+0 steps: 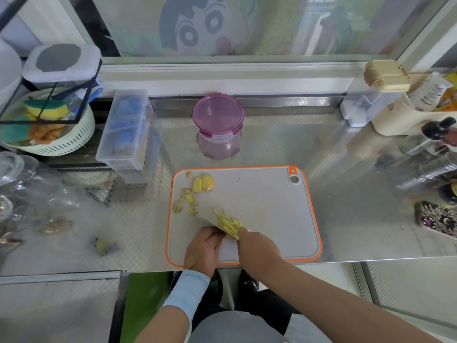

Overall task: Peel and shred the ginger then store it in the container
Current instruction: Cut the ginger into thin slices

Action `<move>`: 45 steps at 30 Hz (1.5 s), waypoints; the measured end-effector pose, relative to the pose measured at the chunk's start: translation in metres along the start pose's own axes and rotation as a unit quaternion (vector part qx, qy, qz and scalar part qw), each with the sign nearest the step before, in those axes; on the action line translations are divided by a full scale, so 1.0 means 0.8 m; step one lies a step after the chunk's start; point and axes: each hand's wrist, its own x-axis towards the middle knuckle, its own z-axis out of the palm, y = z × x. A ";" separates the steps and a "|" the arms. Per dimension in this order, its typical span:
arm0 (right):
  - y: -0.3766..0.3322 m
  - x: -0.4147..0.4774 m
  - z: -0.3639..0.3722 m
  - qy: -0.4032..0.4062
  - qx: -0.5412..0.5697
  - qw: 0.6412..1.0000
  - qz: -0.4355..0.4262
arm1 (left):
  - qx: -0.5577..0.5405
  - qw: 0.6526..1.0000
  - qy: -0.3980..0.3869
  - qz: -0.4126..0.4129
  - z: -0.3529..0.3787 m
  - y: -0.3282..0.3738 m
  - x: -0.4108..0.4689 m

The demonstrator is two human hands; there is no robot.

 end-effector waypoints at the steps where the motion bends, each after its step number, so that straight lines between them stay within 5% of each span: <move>1: 0.002 -0.001 0.001 0.003 -0.001 1.000 -0.003 | 0.000 1.000 0.002 0.000 0.000 0.000 0.000; 45: 0.003 -0.002 -0.005 -0.003 0.009 1.000 -0.006 | 0.003 0.999 0.035 -0.021 -0.001 0.011 0.000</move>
